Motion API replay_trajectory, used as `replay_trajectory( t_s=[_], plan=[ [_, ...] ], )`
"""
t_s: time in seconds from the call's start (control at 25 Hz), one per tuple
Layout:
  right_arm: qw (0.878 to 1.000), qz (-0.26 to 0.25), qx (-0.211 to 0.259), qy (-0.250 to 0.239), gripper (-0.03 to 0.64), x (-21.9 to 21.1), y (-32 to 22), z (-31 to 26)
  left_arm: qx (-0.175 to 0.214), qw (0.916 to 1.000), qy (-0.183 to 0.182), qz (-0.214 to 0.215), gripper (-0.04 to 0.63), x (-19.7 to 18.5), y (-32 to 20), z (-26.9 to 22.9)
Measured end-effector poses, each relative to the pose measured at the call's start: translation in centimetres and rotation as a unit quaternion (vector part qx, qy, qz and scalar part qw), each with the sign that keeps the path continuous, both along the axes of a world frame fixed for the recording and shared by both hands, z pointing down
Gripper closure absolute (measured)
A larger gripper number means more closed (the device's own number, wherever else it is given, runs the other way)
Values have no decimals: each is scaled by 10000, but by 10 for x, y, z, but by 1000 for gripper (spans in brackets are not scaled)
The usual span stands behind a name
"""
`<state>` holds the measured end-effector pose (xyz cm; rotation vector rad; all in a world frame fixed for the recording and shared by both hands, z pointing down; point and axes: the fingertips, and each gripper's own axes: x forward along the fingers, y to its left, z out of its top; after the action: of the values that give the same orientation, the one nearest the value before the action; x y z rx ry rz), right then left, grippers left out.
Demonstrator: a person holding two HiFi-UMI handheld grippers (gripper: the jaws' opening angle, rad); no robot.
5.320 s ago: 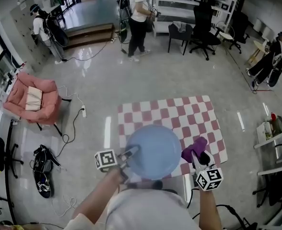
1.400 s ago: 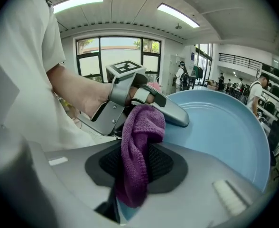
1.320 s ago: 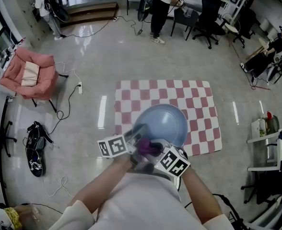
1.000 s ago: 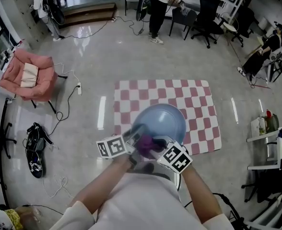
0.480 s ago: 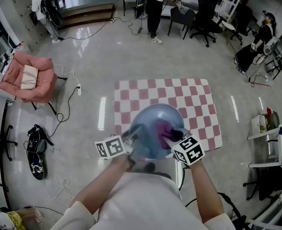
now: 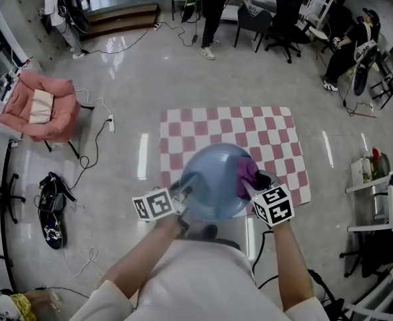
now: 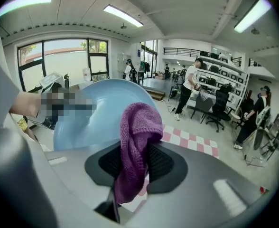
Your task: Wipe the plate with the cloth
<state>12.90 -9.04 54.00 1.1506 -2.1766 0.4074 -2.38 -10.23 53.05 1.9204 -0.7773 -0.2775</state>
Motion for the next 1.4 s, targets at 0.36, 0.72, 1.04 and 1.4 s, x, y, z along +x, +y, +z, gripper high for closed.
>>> replay_trajectory(
  t_s=[0.36,0.72,1.04,1.4],
  plan=[
    [9977,278,425,444,500,-4,-19,-11,-35,10000,15,71,545,5,5,0],
    [9962,-24,754,425,500,-25,-31,-29,71,9997,-55,229,546,9,5,-5],
    [9952,-406,852,267,500,-49,-35,-36,46,9993,-92,371,546,16,1,-4],
    [9882,-1262,847,181,497,-83,-24,-38,51,9981,-218,568,545,26,-2,0]
  ],
)
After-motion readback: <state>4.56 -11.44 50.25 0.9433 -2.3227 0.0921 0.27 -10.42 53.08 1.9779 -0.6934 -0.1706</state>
